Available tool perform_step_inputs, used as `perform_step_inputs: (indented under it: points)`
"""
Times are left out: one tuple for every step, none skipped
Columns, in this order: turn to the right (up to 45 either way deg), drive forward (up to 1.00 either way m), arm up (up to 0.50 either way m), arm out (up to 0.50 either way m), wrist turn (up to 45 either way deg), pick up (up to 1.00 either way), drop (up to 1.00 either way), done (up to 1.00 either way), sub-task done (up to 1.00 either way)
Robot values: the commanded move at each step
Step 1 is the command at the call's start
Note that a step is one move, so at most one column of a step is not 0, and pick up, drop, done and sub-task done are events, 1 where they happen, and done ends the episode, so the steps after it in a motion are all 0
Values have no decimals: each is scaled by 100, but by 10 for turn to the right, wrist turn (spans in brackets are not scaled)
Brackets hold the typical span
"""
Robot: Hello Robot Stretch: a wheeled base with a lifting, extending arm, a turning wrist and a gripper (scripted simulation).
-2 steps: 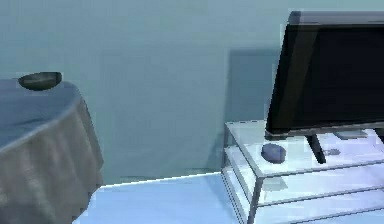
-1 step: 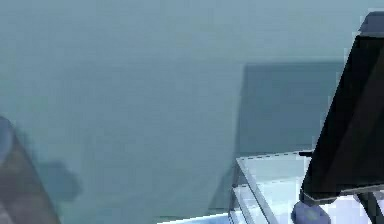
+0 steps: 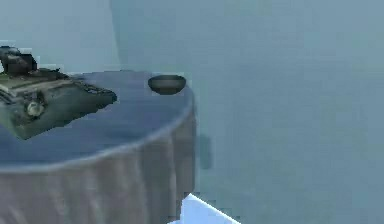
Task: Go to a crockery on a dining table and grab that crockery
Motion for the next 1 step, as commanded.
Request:
perform_step_inputs:
  points:
    - [-450, 0, 0, 0, 0, 0, 0, 0, 0]
